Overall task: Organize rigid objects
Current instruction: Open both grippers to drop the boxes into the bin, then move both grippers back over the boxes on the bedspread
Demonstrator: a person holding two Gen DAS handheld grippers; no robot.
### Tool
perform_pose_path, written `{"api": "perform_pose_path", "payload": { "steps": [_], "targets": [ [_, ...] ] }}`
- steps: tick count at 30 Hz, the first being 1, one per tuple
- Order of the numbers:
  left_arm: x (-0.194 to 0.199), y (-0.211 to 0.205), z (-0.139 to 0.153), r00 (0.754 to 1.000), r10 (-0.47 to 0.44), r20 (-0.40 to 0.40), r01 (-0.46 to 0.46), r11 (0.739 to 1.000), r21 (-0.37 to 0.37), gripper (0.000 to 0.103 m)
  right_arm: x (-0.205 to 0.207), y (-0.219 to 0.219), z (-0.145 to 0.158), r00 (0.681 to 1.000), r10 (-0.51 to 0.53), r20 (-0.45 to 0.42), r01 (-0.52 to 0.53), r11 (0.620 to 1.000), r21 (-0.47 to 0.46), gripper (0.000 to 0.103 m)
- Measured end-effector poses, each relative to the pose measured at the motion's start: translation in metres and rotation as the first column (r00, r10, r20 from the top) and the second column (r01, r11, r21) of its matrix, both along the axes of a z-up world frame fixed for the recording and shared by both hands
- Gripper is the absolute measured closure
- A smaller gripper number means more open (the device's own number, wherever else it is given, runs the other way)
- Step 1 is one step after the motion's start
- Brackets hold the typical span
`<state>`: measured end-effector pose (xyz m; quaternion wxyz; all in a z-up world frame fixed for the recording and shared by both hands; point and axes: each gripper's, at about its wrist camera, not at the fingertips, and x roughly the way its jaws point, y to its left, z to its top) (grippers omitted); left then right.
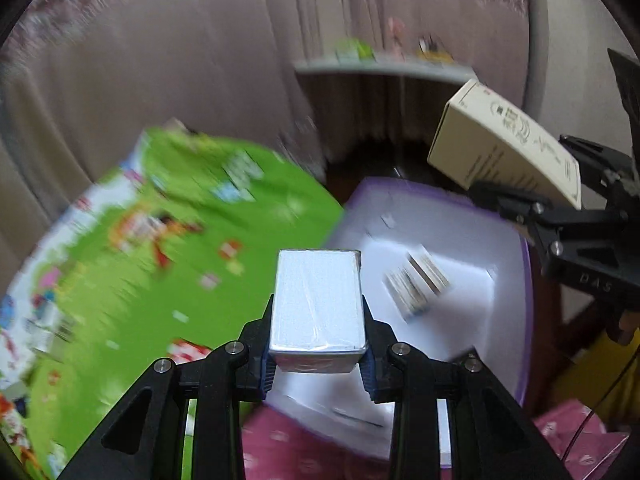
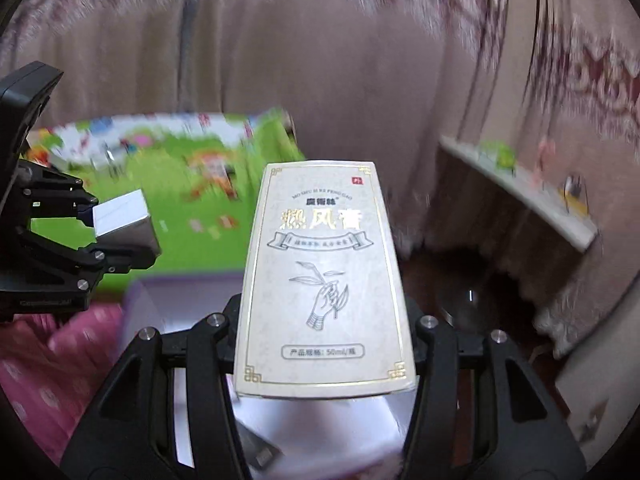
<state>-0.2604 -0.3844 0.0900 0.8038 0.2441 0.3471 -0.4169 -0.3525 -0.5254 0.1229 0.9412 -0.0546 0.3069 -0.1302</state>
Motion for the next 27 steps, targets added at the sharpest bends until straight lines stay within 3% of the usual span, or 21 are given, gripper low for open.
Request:
{"api": "perform_pose_path", "payload": {
  "steps": [3,5,7,10,15,18,21,24,27],
  "targets": [
    [0.003,-0.01,-0.018,0.998,0.005,-0.056,-0.004,0.999,0.035,0.068,0.001,-0.017,-0.015,0.997,-0.037,-0.072,0.041,0.998,0.053,0.048],
    [0.004,-0.012,-0.021,0.993,-0.016,-0.117,0.017,1.0,0.005,0.067,0.003,-0.025,-0.025,0.992,-0.041,-0.117,0.051,0.995,0.09,0.047],
    [0.005,-0.008,-0.017,0.989,-0.026,-0.143,0.022,0.999,-0.028,0.052,0.004,-0.028,-0.032,0.986,-0.049,-0.161,0.065,0.993,0.098,0.044],
    [0.013,0.008,-0.003,0.998,0.024,-0.053,-0.028,0.996,-0.087,0.031,0.002,-0.038,-0.03,0.985,-0.085,-0.148,0.102,0.989,0.108,0.033],
    [0.048,0.067,0.014,0.979,0.201,0.033,-0.192,0.965,-0.176,0.026,0.005,-0.036,-0.013,0.993,-0.081,-0.086,0.091,0.987,0.129,0.028],
    [0.078,0.119,0.012,0.93,0.362,0.057,-0.346,0.919,-0.19,0.021,0.019,-0.023,-0.005,0.996,-0.053,-0.067,0.061,0.99,0.123,0.027],
    [0.112,0.183,-0.005,0.848,0.529,0.027,-0.517,0.838,-0.175,0.021,0.041,0.003,-0.004,0.997,0.027,-0.068,-0.019,0.993,0.118,0.026],
    [0.14,0.254,-0.022,0.727,0.687,-0.003,-0.68,0.718,-0.148,0.021,0.063,0.039,-0.009,0.986,0.136,-0.099,-0.127,0.988,0.092,0.026],
    [0.163,0.323,-0.034,0.592,0.805,-0.032,-0.801,0.583,-0.137,0.021,0.088,0.081,-0.017,0.955,0.262,-0.14,-0.252,0.964,0.086,0.026]
  ]
}}
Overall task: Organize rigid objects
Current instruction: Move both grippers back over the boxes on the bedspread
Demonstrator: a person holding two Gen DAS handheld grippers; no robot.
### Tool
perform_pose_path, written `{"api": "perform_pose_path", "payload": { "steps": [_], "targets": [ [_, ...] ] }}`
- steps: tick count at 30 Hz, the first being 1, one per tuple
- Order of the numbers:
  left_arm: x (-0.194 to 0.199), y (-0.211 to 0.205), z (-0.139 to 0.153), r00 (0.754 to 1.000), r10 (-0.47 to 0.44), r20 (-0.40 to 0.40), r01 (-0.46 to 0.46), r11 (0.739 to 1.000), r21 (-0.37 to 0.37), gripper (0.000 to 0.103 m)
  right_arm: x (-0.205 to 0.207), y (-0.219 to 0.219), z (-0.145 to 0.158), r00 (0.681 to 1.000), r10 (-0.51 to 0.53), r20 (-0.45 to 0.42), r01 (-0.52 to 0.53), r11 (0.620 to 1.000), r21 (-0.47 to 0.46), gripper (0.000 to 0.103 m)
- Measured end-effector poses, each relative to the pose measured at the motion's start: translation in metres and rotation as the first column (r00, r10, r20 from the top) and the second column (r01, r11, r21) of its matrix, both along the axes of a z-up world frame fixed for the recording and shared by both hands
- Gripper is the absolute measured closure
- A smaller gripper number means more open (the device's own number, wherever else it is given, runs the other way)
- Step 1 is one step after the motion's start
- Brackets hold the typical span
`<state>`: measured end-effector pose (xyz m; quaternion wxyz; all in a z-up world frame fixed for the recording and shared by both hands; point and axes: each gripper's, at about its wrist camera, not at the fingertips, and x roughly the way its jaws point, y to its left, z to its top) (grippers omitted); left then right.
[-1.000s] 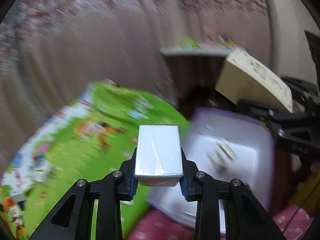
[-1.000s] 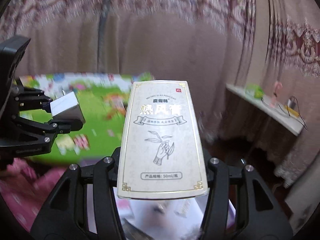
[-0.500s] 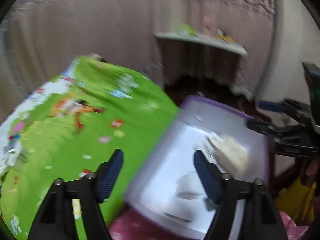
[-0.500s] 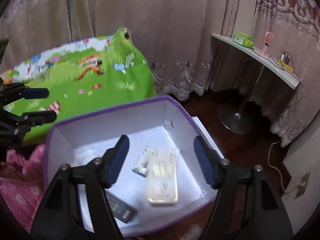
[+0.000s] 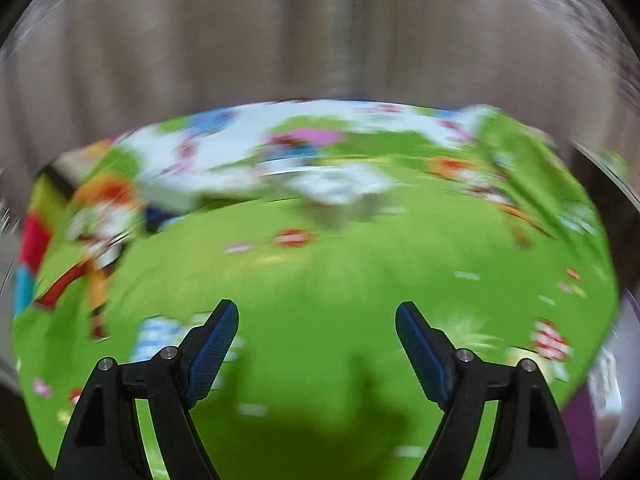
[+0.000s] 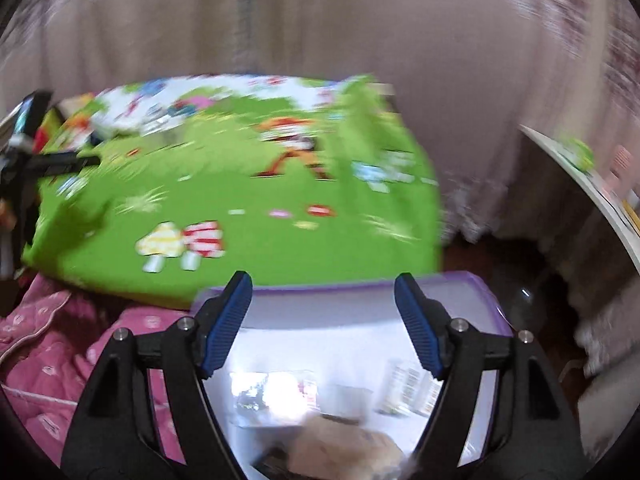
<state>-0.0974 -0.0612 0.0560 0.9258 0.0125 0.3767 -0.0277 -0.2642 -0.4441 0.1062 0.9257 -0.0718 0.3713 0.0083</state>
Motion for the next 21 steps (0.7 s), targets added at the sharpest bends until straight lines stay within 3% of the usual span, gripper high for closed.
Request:
{"api": "perform_pose_path", "payload": {
  "steps": [4,8,11,14,21],
  "targets": [
    [0.02,0.059,-0.015,0.99,0.141,-0.028,-0.141,0.99,0.01,0.02,0.037,0.054,-0.014,0.987,0.151,-0.055,-0.151,0.988,0.014,0.026],
    [0.03,0.097,-0.036,0.975,0.215,-0.062,-0.215,0.977,0.001,0.02,0.084,0.099,-0.027,0.96,0.262,-0.101,-0.257,0.964,0.066,0.026],
    [0.033,0.113,-0.05,0.968,0.239,-0.081,-0.242,0.97,-0.019,0.02,0.122,0.126,-0.043,0.949,0.281,-0.142,-0.274,0.959,0.07,0.026],
    [0.031,0.123,-0.05,0.966,0.24,-0.094,-0.249,0.964,-0.093,0.02,0.153,0.151,-0.056,0.941,0.284,-0.182,-0.278,0.959,0.059,0.026],
    [0.025,0.128,-0.051,0.969,0.232,-0.087,-0.244,0.956,-0.164,0.019,0.228,0.2,-0.08,0.942,0.273,-0.194,-0.266,0.962,0.061,0.026]
  ]
}}
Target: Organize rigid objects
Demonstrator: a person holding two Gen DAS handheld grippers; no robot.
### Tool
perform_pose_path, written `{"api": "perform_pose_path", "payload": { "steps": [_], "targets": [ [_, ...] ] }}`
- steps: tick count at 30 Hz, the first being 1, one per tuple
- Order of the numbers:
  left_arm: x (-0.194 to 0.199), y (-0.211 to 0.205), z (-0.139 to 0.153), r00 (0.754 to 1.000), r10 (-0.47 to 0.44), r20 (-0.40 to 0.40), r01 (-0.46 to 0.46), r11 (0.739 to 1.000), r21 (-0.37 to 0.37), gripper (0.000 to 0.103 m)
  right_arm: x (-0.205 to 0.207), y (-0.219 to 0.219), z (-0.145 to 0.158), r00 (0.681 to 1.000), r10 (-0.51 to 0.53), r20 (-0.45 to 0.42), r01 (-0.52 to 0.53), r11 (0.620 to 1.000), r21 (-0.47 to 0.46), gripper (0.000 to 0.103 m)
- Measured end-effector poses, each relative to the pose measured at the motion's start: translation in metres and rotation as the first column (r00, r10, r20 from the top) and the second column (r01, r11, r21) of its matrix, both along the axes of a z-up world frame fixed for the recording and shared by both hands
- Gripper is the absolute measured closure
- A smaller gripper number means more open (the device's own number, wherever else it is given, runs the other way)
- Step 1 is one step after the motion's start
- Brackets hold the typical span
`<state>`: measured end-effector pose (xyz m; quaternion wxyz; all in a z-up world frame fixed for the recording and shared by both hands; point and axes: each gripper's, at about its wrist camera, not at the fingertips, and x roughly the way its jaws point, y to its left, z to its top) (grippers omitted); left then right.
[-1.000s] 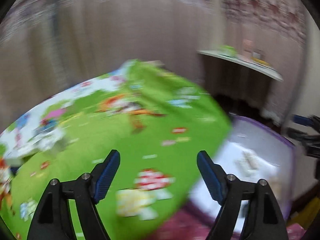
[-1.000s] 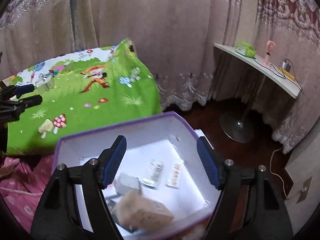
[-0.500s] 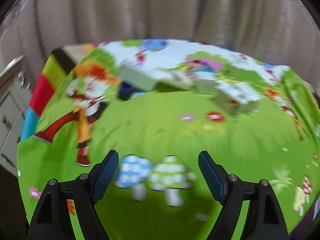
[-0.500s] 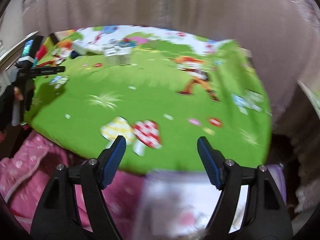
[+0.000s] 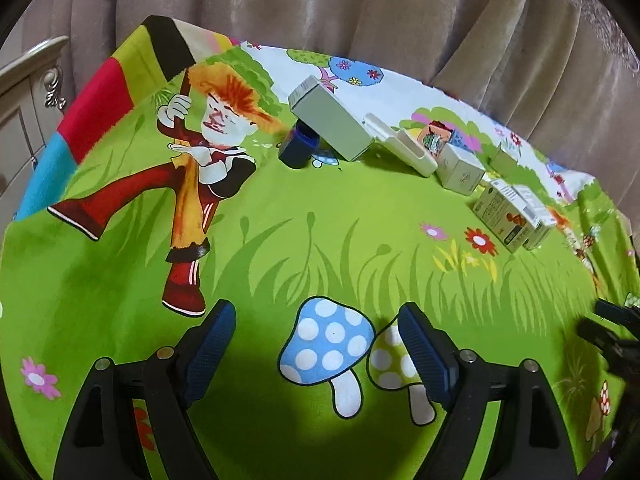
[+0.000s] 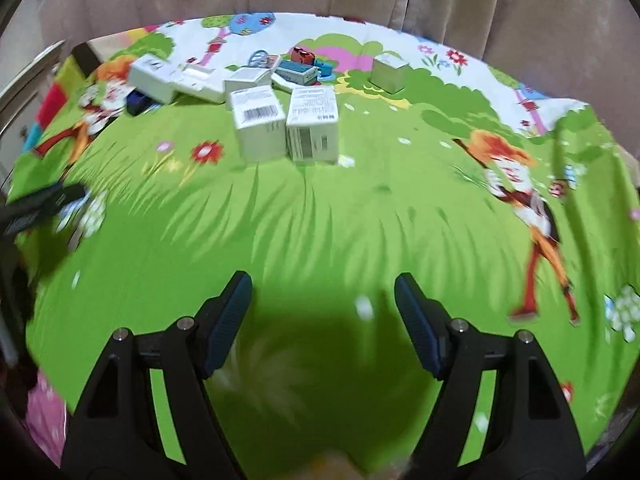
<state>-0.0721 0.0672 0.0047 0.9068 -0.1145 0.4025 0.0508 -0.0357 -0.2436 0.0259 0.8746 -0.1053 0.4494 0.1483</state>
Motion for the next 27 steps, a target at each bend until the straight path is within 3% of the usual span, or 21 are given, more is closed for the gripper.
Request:
{"api": "perform_pose_path", "payload": {
  "steps": [10,15,17,19,20,23,25,27],
  "targets": [
    [0.0,0.003,-0.001,1.0,-0.009,0.012,0.009,1.0,-0.03,0.016,0.113,0.03,-0.016,0.998,-0.068,-0.011,0.068,0.998,-0.017,0.026],
    [0.001,0.001,-0.001,1.0,-0.015,0.006,0.015,1.0,-0.021,0.014,0.147,0.037,-0.02,0.998,-0.059,-0.03,0.061,0.997,0.04,0.025],
    [0.002,0.0,-0.002,1.0,-0.018,0.0,0.018,1.0,-0.012,0.013,0.15,0.041,-0.021,1.0,-0.028,-0.012,0.029,0.998,0.048,0.025],
    [0.004,-0.003,-0.002,1.0,-0.024,-0.012,0.024,1.0,0.006,0.012,0.145,0.042,-0.02,1.0,0.002,0.01,-0.002,0.999,0.054,0.055],
    [0.006,-0.005,-0.003,0.999,-0.029,-0.018,0.029,0.999,0.016,0.011,0.14,0.041,-0.018,1.0,0.016,0.026,-0.018,0.998,0.061,0.059],
    [0.012,-0.012,-0.005,0.996,-0.061,-0.058,0.064,0.996,0.056,0.002,0.118,0.03,-0.017,0.999,0.048,0.019,-0.05,0.996,0.078,0.059],
    [0.015,-0.019,-0.006,0.994,-0.067,-0.09,0.076,0.992,0.098,0.001,0.096,0.023,-0.018,0.997,0.064,0.042,-0.066,0.997,0.047,0.059],
    [0.017,-0.024,-0.005,0.991,-0.071,-0.11,0.08,0.993,0.088,0.001,0.069,0.01,-0.018,0.994,0.087,0.071,-0.089,0.996,0.017,0.059]
  ]
}}
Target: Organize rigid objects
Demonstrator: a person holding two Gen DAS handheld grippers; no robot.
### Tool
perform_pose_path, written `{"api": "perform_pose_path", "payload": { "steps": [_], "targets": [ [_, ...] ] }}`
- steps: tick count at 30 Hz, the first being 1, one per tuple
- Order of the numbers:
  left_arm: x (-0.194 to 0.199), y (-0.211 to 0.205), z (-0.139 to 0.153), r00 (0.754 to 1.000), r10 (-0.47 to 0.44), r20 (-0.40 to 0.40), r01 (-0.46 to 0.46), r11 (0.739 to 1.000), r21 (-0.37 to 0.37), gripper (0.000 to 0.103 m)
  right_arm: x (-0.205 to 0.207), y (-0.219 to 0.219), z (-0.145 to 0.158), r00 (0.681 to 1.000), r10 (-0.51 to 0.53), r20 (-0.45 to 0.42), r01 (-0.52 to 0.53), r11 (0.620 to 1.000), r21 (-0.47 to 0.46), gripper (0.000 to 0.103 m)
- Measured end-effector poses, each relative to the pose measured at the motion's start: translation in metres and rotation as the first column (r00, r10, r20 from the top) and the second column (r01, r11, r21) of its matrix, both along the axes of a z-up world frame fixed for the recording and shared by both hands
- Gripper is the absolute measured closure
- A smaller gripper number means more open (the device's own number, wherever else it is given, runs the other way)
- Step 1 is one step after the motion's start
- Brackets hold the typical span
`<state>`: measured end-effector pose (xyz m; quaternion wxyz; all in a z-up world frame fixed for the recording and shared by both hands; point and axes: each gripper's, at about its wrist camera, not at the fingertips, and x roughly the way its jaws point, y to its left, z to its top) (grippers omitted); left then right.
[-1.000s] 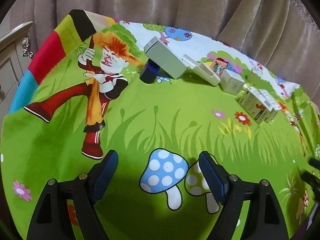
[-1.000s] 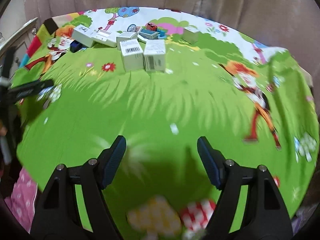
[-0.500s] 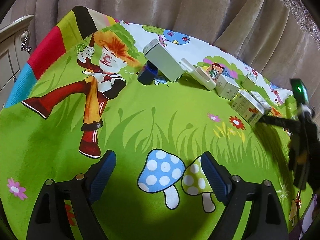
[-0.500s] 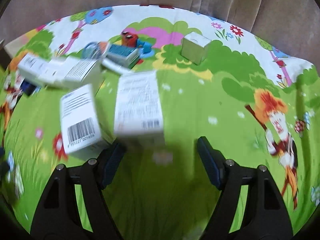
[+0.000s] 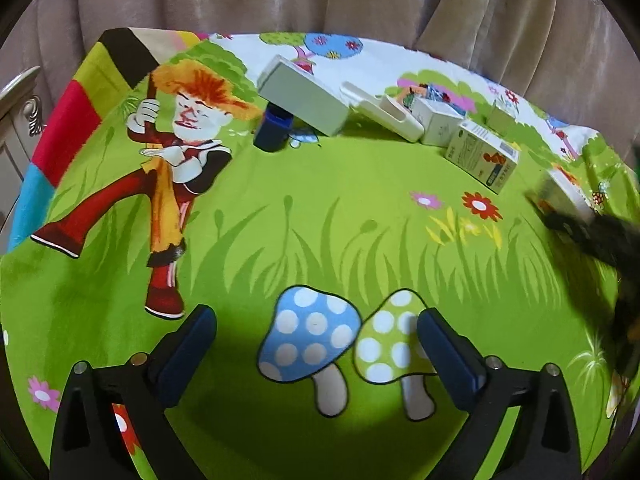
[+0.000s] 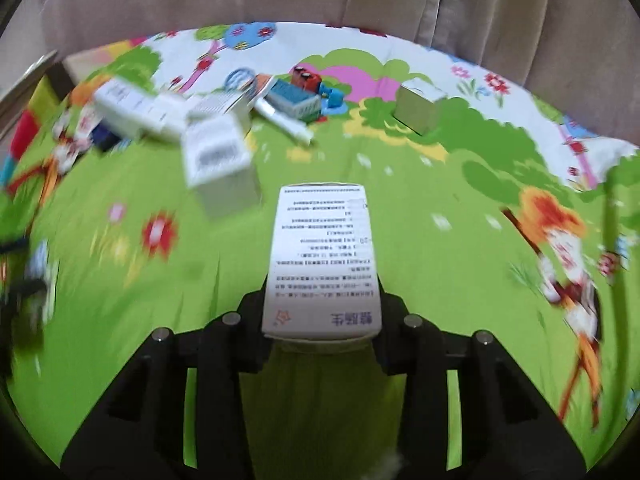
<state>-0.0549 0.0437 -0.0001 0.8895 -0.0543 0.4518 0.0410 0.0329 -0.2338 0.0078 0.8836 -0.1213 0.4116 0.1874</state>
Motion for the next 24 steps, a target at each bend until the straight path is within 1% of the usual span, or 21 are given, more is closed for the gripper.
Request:
{"api": "perform_pose_path", "payload": {
  "steps": [1,2,3,5,6,8,10,11,12,13,15,16,18,19,20,21,22,23,24],
  "targets": [
    [0.001,-0.002,0.002,1.0,-0.002,-0.005,0.002,0.999,-0.032,0.001,-0.01,-0.007,0.0,1.0,0.004,0.01,-0.004,1.0,-0.008,0.059],
    [0.004,-0.004,0.004,1.0,0.005,-0.008,-0.005,0.996,-0.088,0.001,-0.02,-0.017,0.0,1.0,0.001,0.011,-0.001,1.0,-0.004,0.059],
    [0.009,-0.009,0.007,1.0,0.014,-0.013,-0.016,0.986,-0.167,0.001,-0.025,-0.023,-0.001,1.0,-0.002,0.004,0.002,1.0,0.007,0.059],
    [0.024,-0.021,0.012,0.999,0.017,-0.029,-0.025,0.958,-0.287,0.001,-0.028,-0.036,-0.002,1.0,-0.011,-0.013,0.011,0.999,0.035,0.059],
    [0.034,-0.029,0.014,0.999,0.023,-0.038,-0.034,0.944,-0.327,0.001,-0.028,-0.04,-0.003,1.0,-0.02,-0.017,0.02,0.999,0.043,0.059],
    [0.058,-0.051,0.019,0.998,0.045,-0.051,-0.061,0.921,-0.384,0.001,-0.028,-0.042,-0.003,0.999,-0.033,-0.02,0.034,0.998,0.05,0.059],
    [0.085,-0.072,0.024,0.997,0.054,-0.055,-0.072,0.904,-0.42,0.001,-0.03,-0.039,-0.003,0.999,-0.032,-0.011,0.033,0.999,0.029,0.059],
    [0.099,-0.082,0.027,0.996,0.069,-0.05,-0.084,0.907,-0.414,0.001,-0.03,-0.038,-0.003,0.999,-0.032,-0.005,0.032,0.999,0.019,0.059],
    [0.111,-0.09,0.031,0.995,0.093,-0.039,-0.101,0.914,-0.393,0.001,-0.031,-0.037,-0.003,0.999,-0.032,-0.003,0.032,0.999,0.017,0.059],
    [0.126,-0.098,0.034,0.992,0.124,-0.025,-0.125,0.925,-0.358,0.001,-0.031,-0.038,-0.003,0.999,-0.032,-0.004,0.032,0.999,0.019,0.059],
    [0.147,-0.109,0.034,0.984,0.178,-0.026,-0.177,0.939,-0.295,0.001,-0.03,-0.042,-0.003,0.999,-0.031,-0.019,0.032,0.999,0.035,0.059],
    [0.158,-0.113,0.031,0.979,0.201,-0.038,-0.204,0.941,-0.269,0.001,-0.03,-0.042,-0.004,0.999,-0.032,-0.021,0.032,0.999,0.038,0.059],
    [0.179,-0.114,0.018,0.971,0.222,-0.085,-0.236,0.942,-0.24,0.001,-0.03,-0.042,-0.004,0.999,-0.032,-0.02,0.032,0.999,0.035,0.059],
    [0.184,-0.115,0.011,0.966,0.234,-0.112,-0.254,0.943,-0.217,0.003,-0.03,-0.042,-0.004,0.999,-0.032,-0.02,0.032,0.999,0.035,0.059],
    [0.184,-0.116,0.007,0.966,0.231,-0.114,-0.249,0.95,-0.19,0.004,-0.03,-0.042,-0.004,0.999,-0.032,-0.021,0.033,0.999,0.038,0.059],
    [0.18,-0.12,0.009,0.974,0.208,-0.086,-0.219,0.964,-0.152,0.024,-0.029,-0.043,-0.004,0.999,-0.032,-0.022,0.033,0.999,0.041,0.059],
    [0.174,-0.125,0.009,0.984,0.159,-0.075,-0.167,0.978,-0.124,0.047,-0.029,-0.043,-0.005,0.999,-0.033,-0.023,0.034,0.998,0.043,0.059],
    [0.166,-0.127,0.01,0.992,0.105,-0.064,-0.111,0.988,-0.104,0.057,-0.029,-0.043,-0.005,0.999,-0.033,-0.024,0.034,0.998,0.045,0.059],
    [0.152,-0.127,0.012,0.998,0.053,-0.04,-0.057,0.994,-0.091,0.063,-0.029,-0.042,-0.005,0.999,-0.034,-0.024,0.035,0.998,0.045,0.059]
  ]
}}
